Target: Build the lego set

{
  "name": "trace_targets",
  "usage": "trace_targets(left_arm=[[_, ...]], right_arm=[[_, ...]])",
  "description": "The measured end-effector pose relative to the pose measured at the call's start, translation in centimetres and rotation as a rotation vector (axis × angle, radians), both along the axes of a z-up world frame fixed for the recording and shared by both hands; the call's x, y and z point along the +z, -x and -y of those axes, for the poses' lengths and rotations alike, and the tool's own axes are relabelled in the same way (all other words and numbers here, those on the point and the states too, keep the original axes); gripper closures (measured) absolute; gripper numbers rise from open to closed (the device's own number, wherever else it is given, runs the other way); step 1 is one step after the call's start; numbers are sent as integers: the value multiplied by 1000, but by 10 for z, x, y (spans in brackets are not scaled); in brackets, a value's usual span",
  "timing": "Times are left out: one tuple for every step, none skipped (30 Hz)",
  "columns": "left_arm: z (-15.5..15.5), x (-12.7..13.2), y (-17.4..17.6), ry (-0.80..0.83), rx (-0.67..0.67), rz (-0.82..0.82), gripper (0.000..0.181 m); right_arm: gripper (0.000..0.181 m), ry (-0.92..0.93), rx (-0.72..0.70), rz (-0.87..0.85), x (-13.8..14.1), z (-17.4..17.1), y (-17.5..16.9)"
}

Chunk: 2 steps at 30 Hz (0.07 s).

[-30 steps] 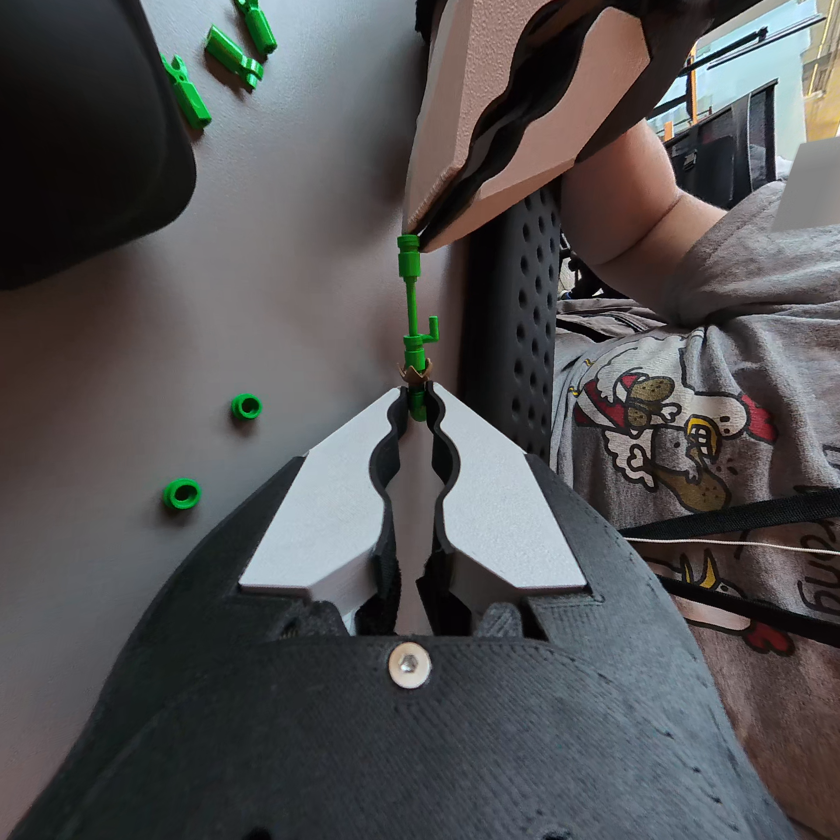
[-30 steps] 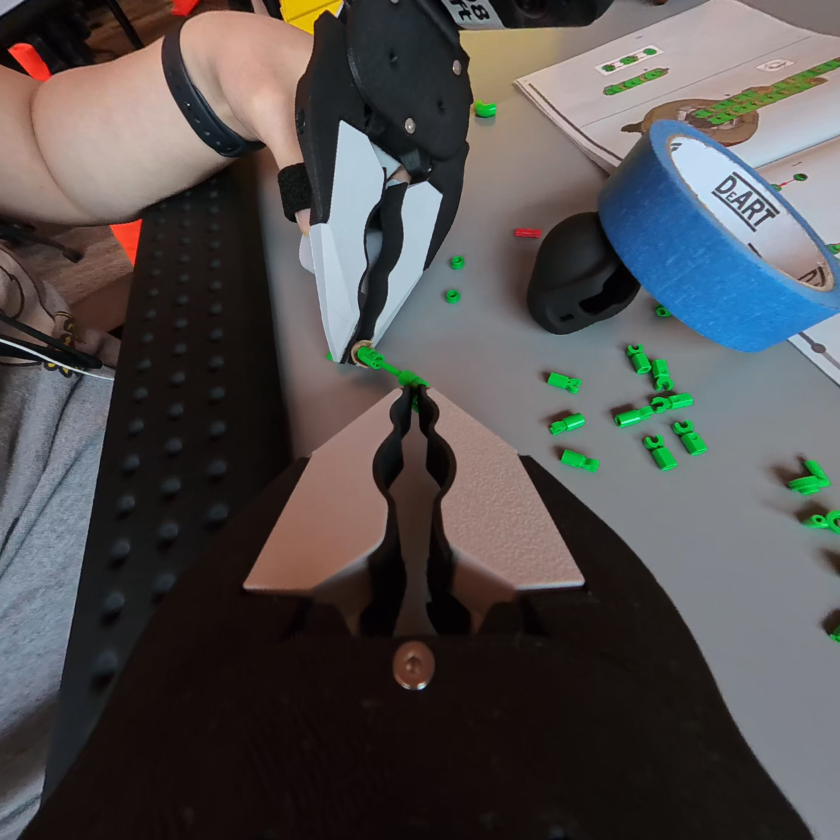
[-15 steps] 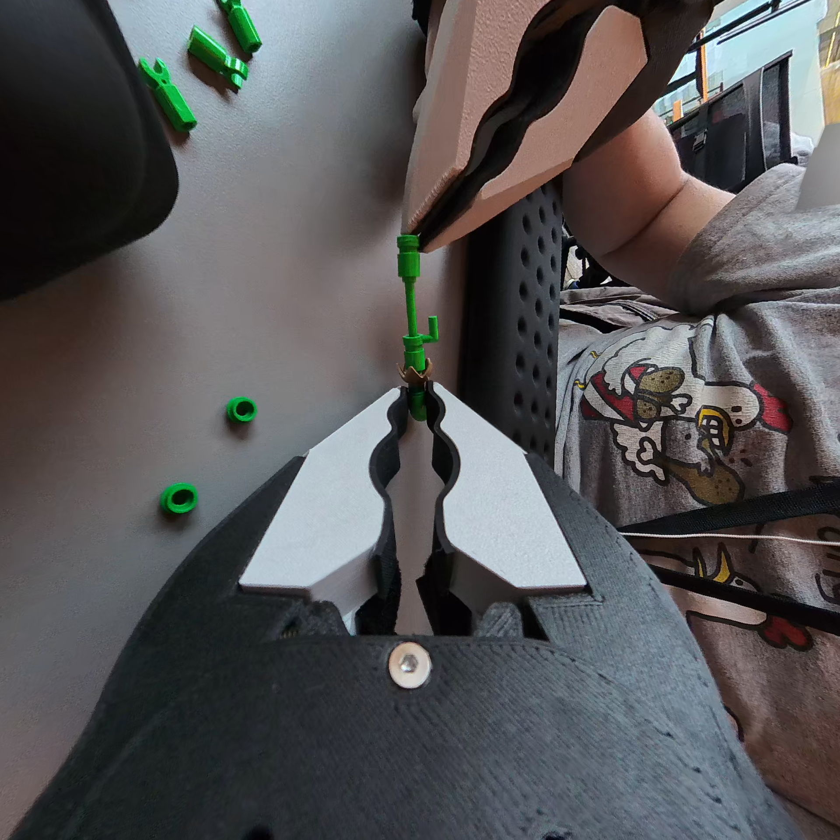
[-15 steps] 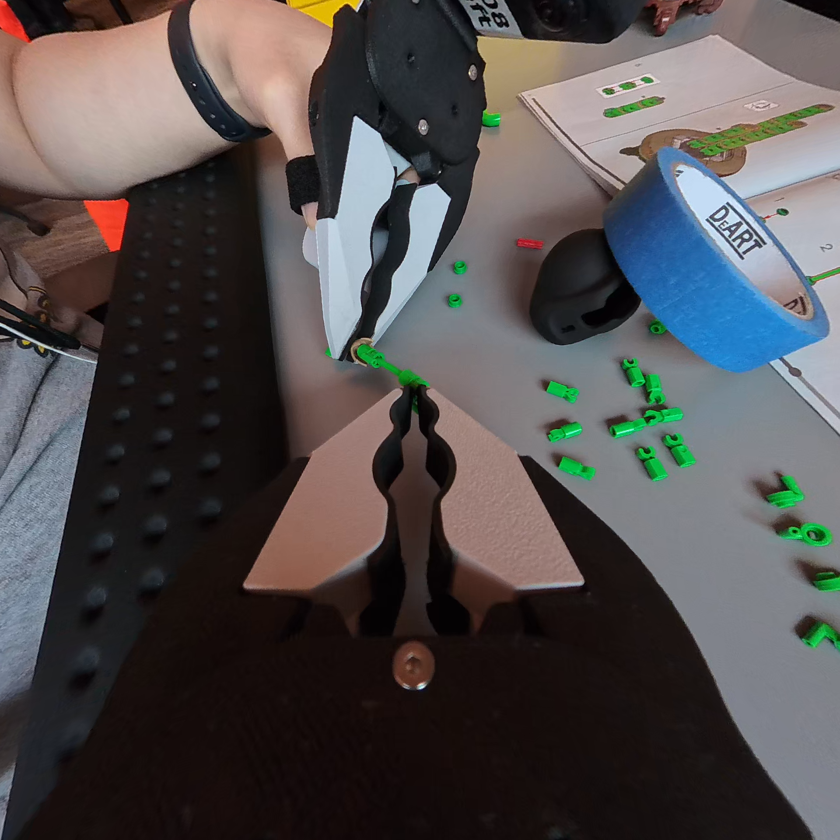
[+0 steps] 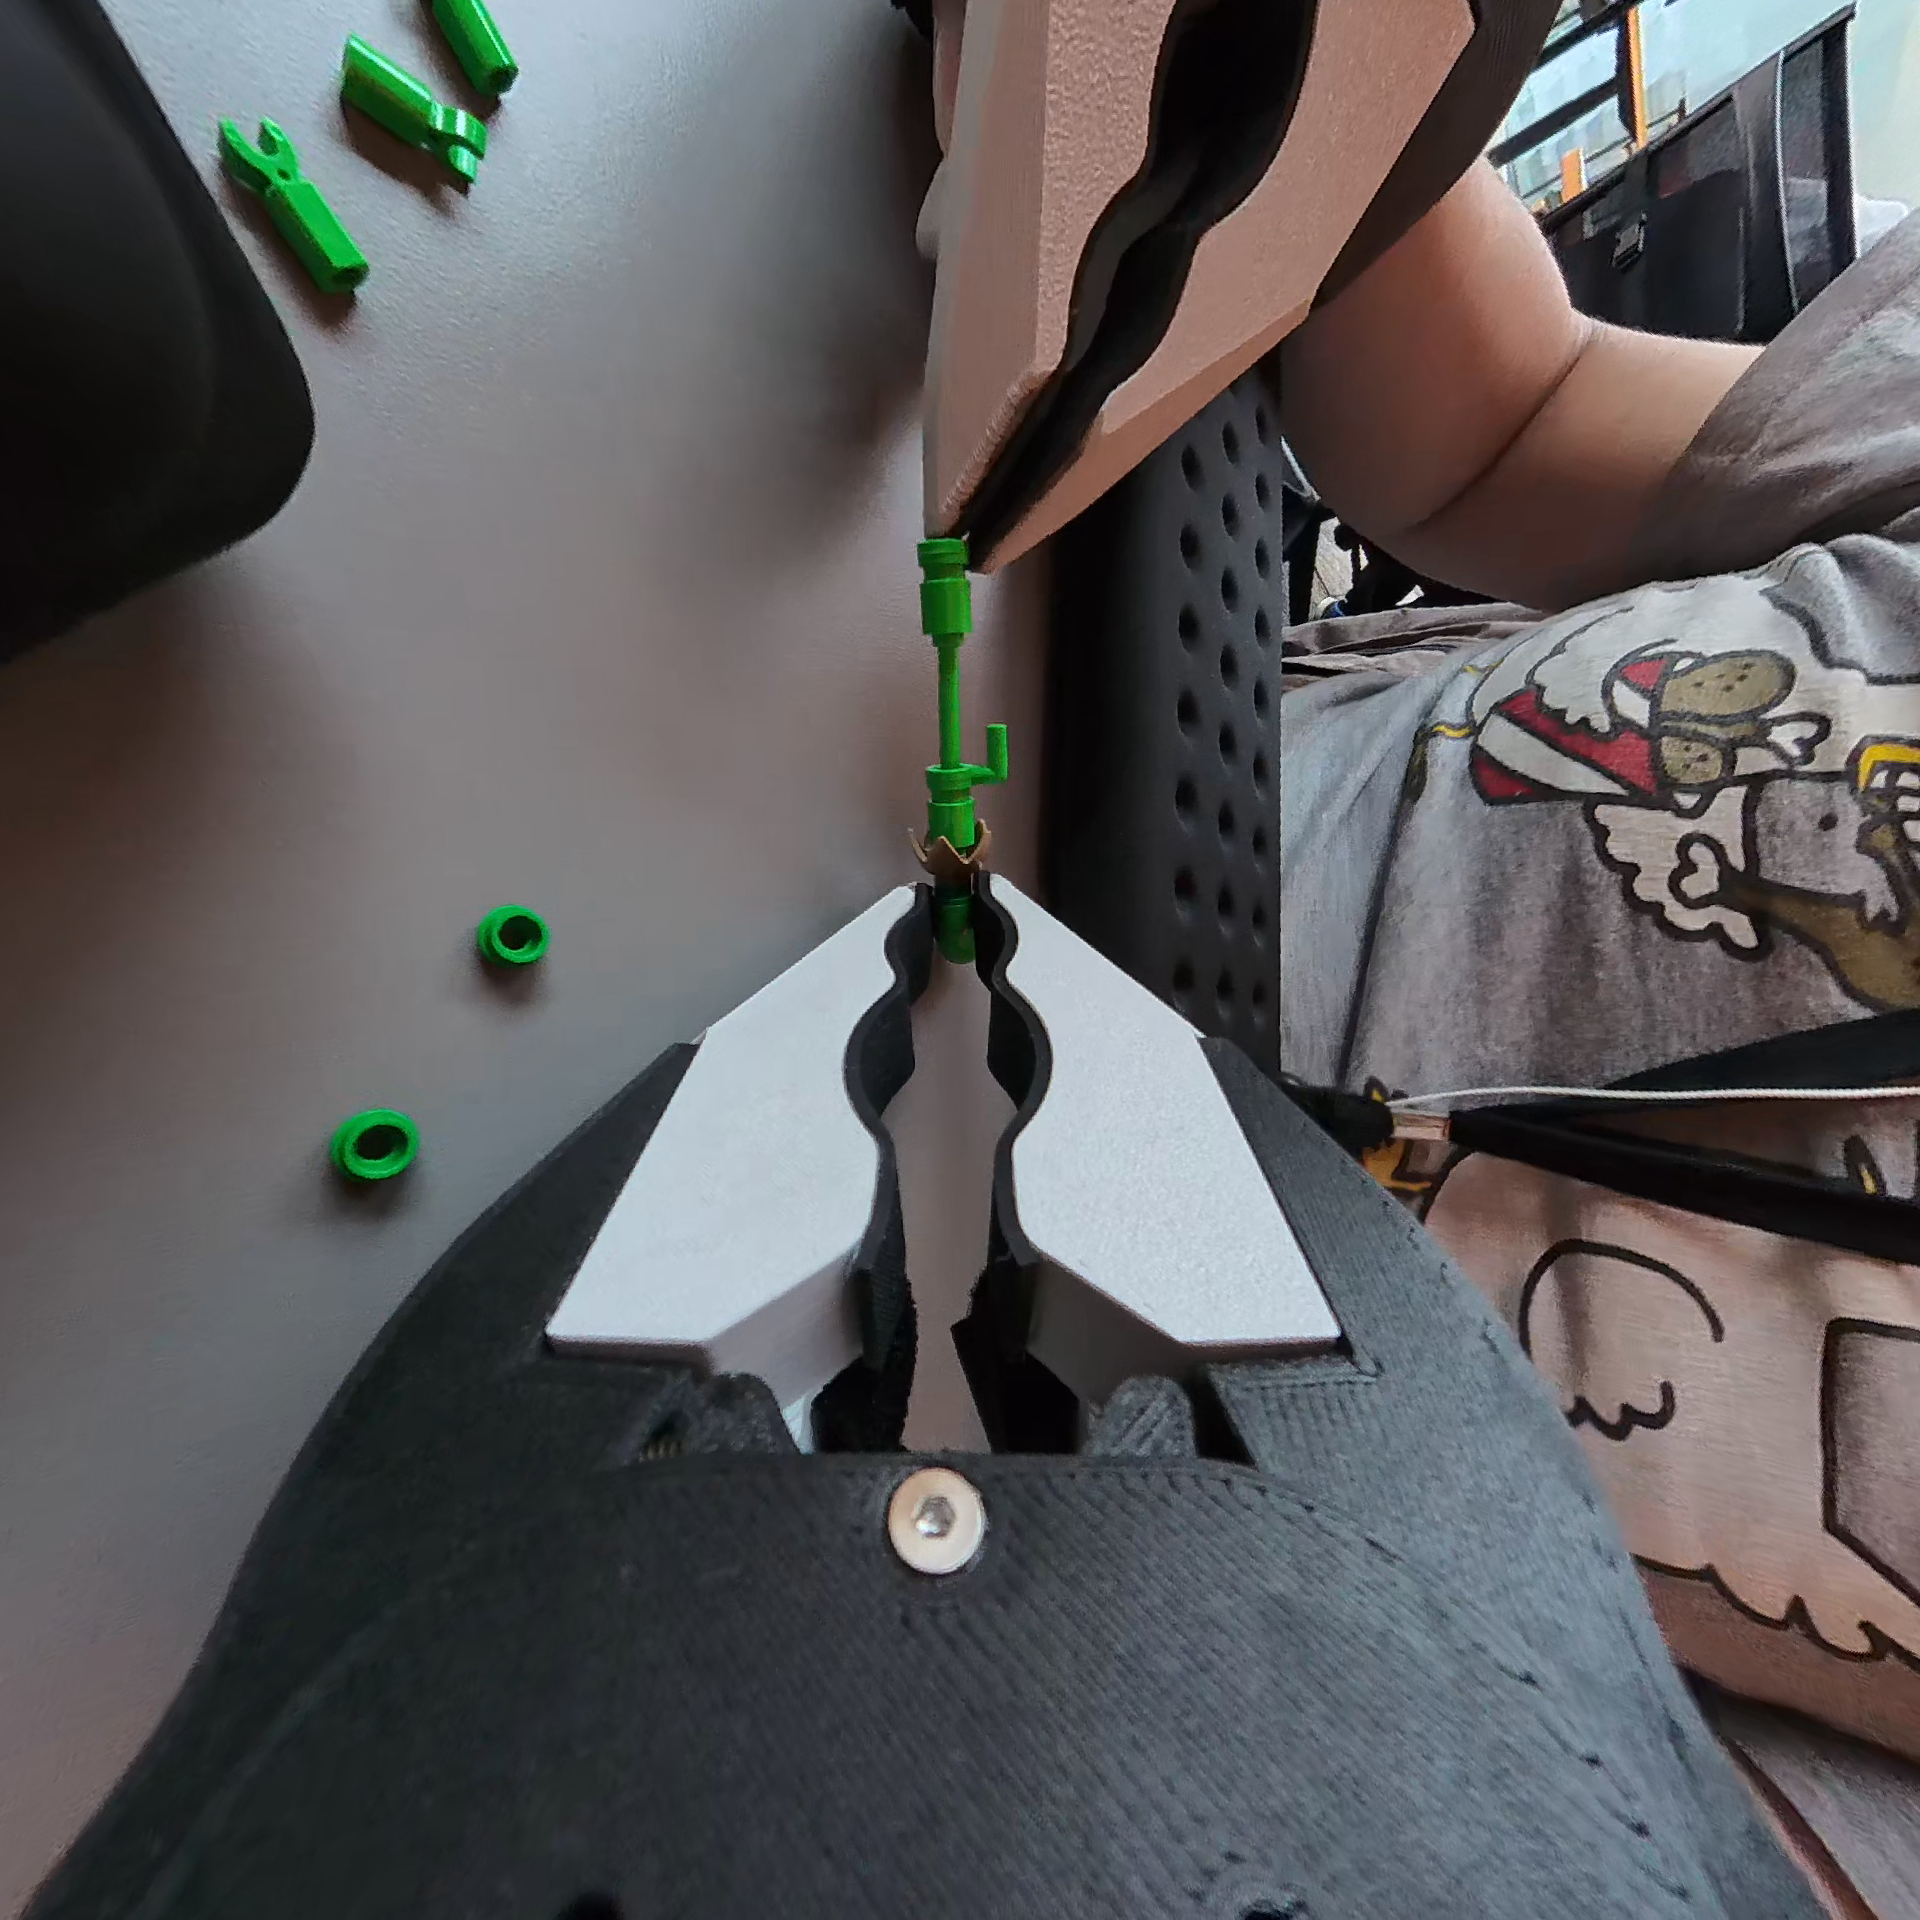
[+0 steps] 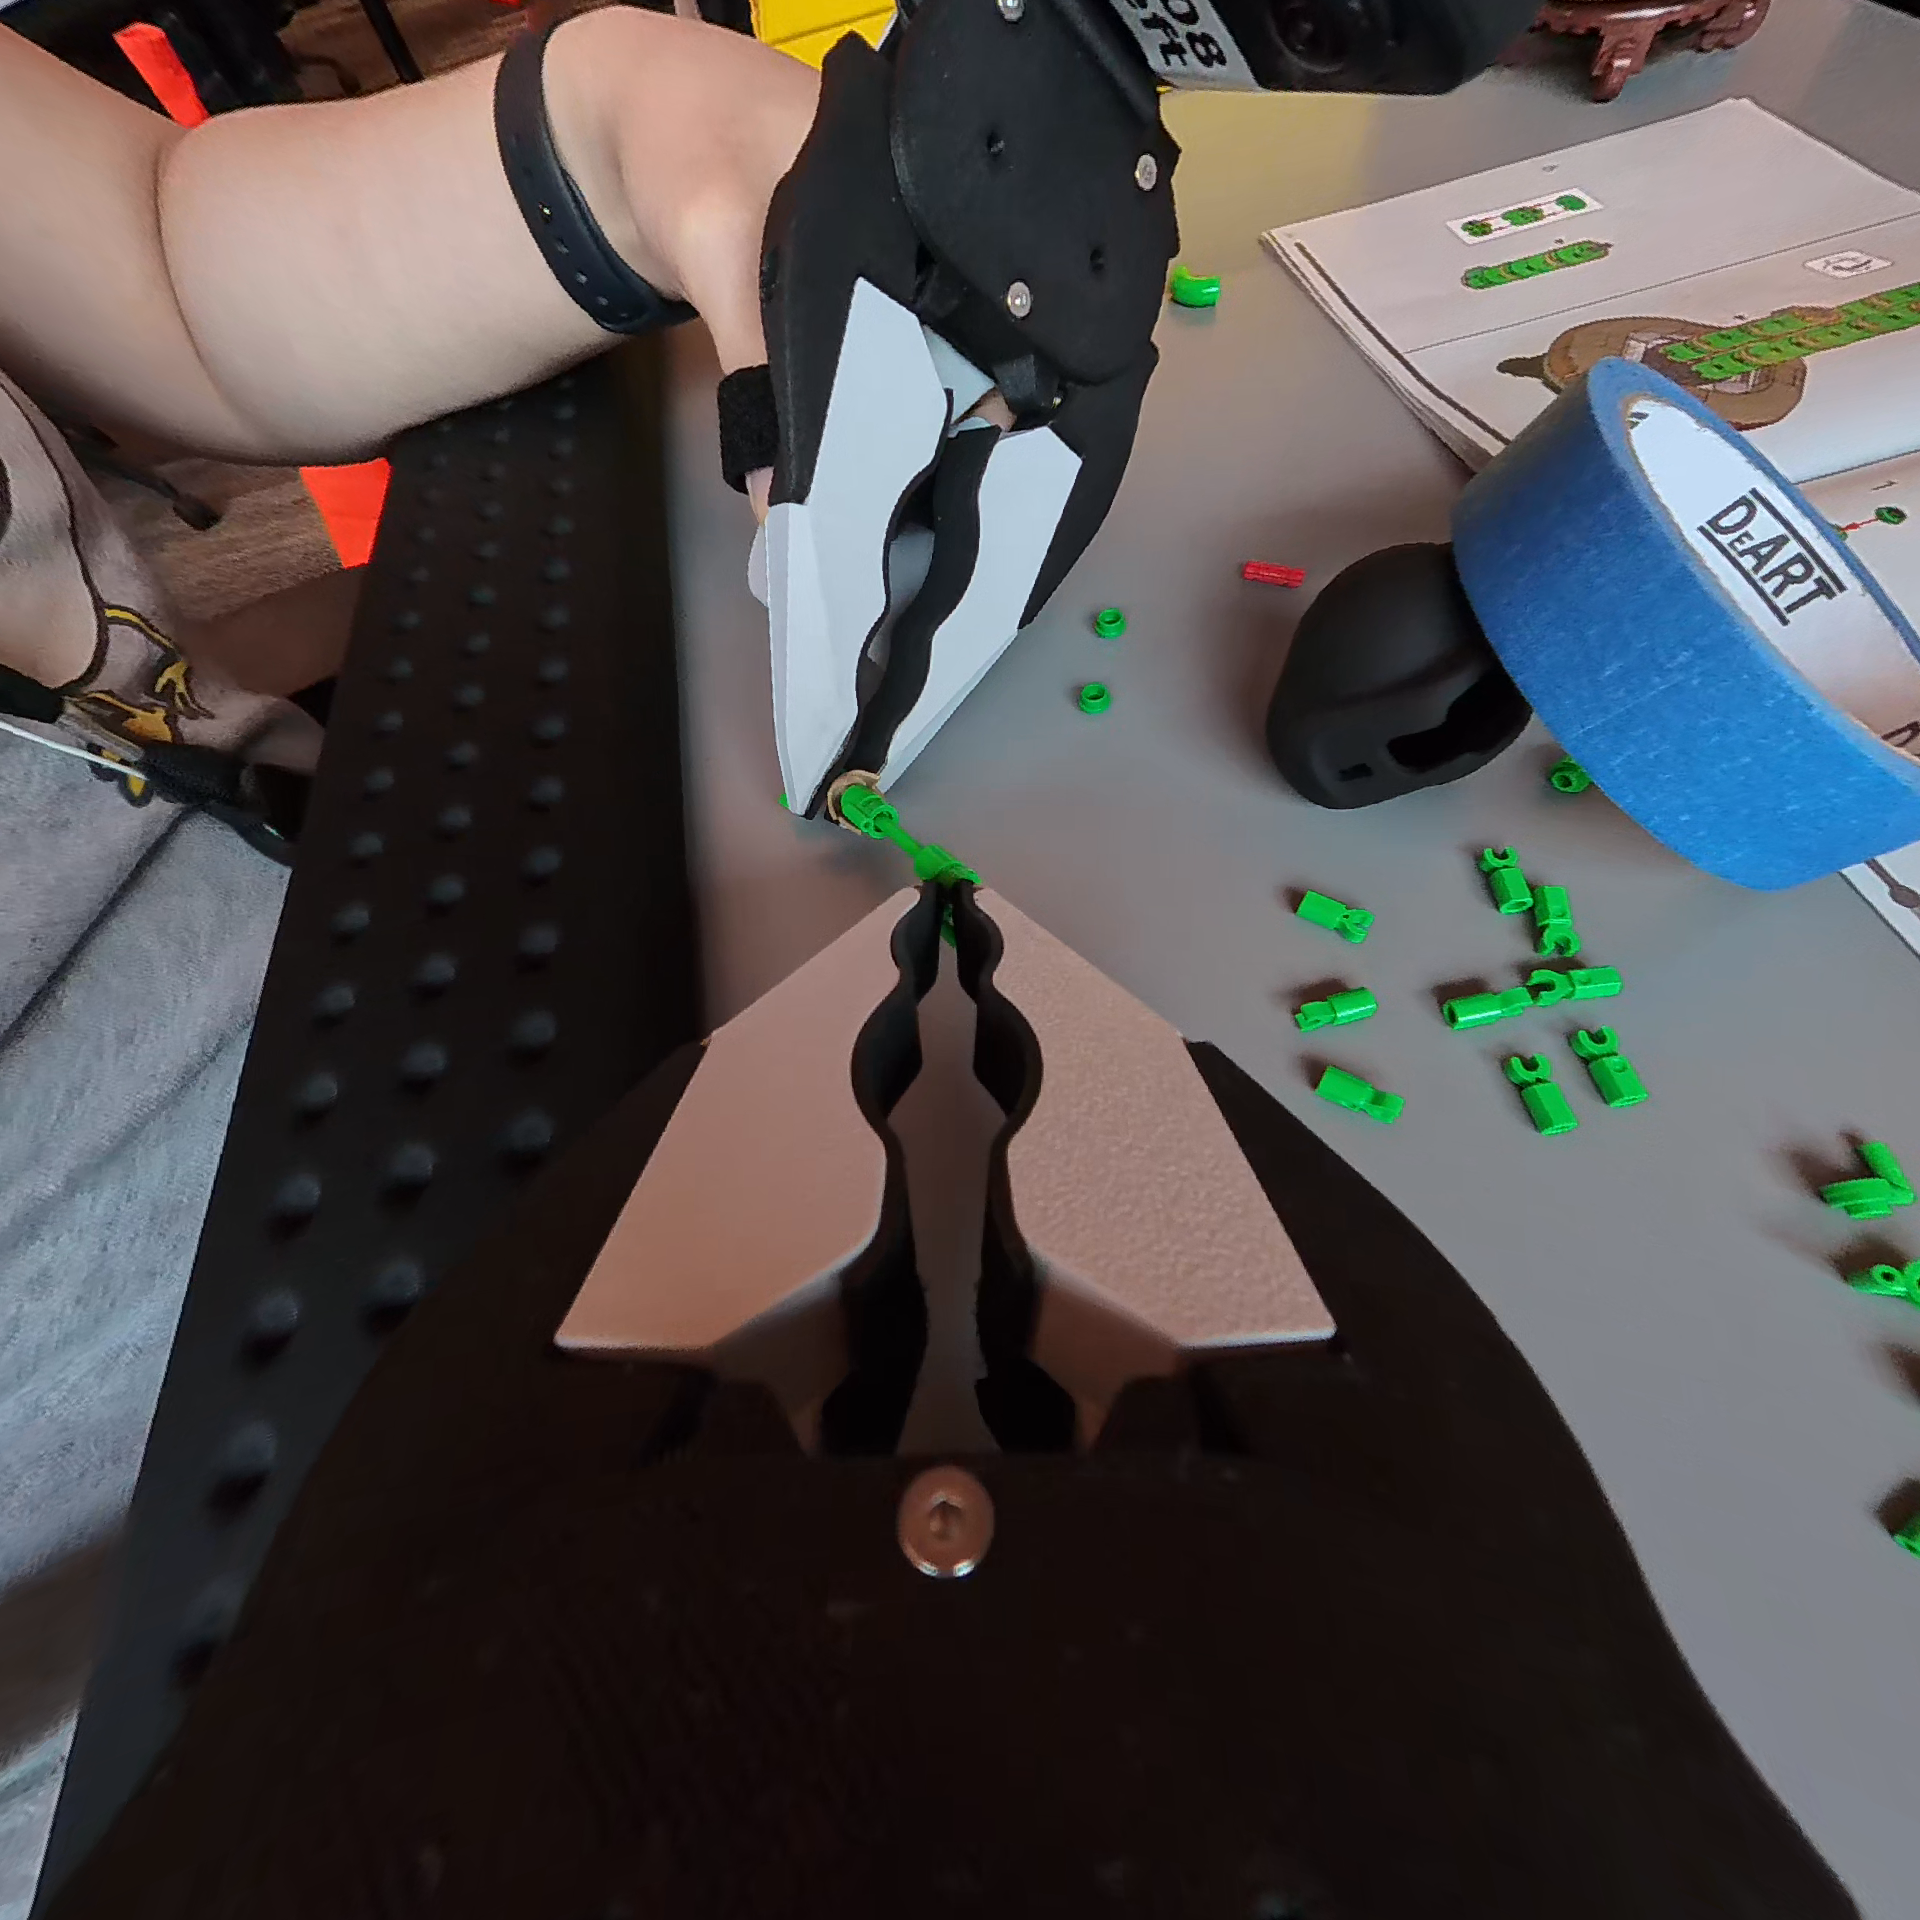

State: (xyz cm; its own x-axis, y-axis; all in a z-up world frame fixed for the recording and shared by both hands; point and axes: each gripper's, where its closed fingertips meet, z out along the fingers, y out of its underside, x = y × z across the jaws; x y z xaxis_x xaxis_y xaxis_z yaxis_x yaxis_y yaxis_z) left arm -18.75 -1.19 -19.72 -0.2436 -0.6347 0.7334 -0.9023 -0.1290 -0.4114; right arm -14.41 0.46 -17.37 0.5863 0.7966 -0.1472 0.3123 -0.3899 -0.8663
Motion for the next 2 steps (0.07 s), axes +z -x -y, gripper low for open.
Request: trace_targets(left_arm=[[0,0,1,1,-3,2,176],[1,0,1,5,-3,5,176]], right_arm=[[181,-1,16,-6,1,2,1],[181,-4,29,-16,2,4,2]])
